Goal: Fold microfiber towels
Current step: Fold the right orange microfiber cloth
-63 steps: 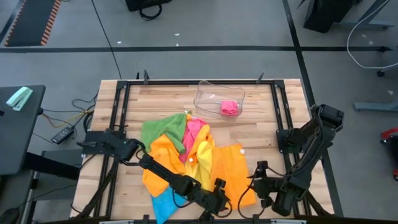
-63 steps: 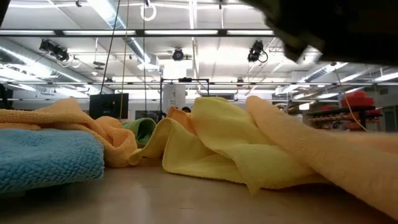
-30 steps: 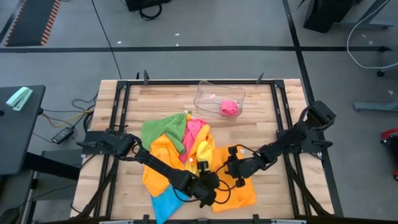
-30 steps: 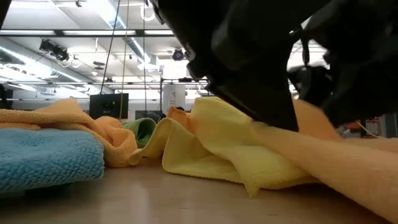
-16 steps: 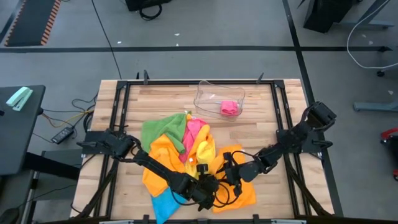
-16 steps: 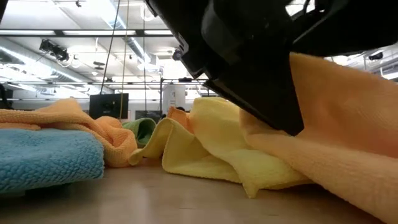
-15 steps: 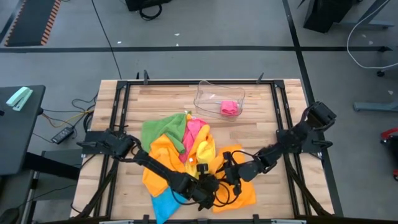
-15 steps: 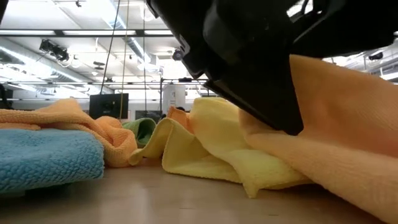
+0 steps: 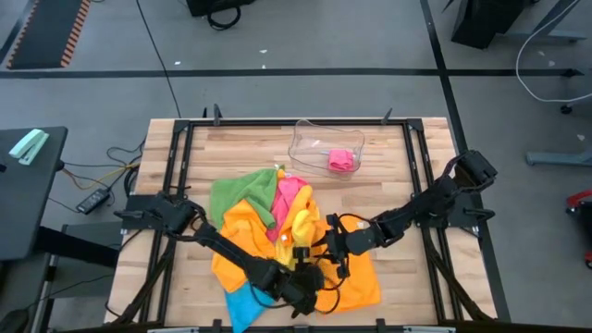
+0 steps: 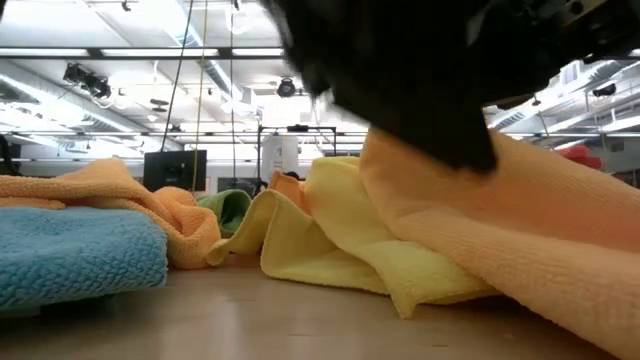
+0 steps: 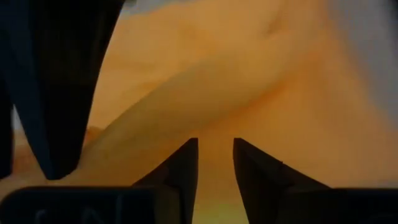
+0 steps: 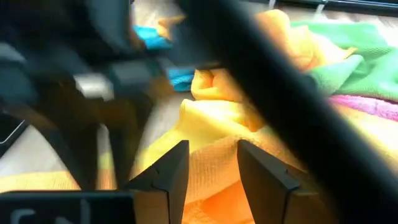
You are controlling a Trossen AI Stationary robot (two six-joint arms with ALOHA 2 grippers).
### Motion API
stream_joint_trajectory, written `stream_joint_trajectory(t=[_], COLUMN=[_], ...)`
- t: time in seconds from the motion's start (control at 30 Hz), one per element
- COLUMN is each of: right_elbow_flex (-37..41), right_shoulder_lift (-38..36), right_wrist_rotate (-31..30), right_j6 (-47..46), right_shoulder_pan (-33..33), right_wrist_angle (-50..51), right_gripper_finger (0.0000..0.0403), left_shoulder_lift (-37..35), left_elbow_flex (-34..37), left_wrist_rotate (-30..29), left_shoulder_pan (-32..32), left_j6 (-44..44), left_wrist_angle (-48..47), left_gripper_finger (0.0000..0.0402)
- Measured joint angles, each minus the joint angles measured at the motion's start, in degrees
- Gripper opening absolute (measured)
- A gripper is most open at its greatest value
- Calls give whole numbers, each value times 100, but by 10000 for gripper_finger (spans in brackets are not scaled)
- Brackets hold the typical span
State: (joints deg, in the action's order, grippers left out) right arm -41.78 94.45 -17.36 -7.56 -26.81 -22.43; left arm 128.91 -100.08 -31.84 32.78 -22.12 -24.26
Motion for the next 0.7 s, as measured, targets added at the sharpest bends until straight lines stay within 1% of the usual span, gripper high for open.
stream_joint_trajectory(t=[0.13, 0.2, 0.37, 0.47, 0.53, 0.7], right_elbow_flex=[0, 1, 2, 2, 3, 2], right_shoulder_lift=[0, -11, -206, -405, -652, -1340], right_wrist_rotate=[100, 101, 120, 120, 90, -307], right_j6=[-76, -82, -12, -154, -305, -556], right_shoulder_pan=[-1, -46, -236, -318, -375, -468], right_wrist_angle=[-3, 47, 126, 585, 1097, 2541], right_gripper_finger=[145, 145, 145, 145, 145, 145], left_shoulder_lift=[-100, -95, -93, -93, -93, -93], left_elbow_flex=[-10, -8, -1, -1, -1, -1], left_wrist_rotate=[-227, -389, -539, -659, -669, -674], left_shoulder_pan=[170, 207, 223, 223, 201, 130], left_j6=[187, 225, 198, 238, 241, 216], left_wrist_angle=[111, 67, -123, -103, -112, -96], left_gripper_finger=[109, 109, 110, 109, 110, 110])
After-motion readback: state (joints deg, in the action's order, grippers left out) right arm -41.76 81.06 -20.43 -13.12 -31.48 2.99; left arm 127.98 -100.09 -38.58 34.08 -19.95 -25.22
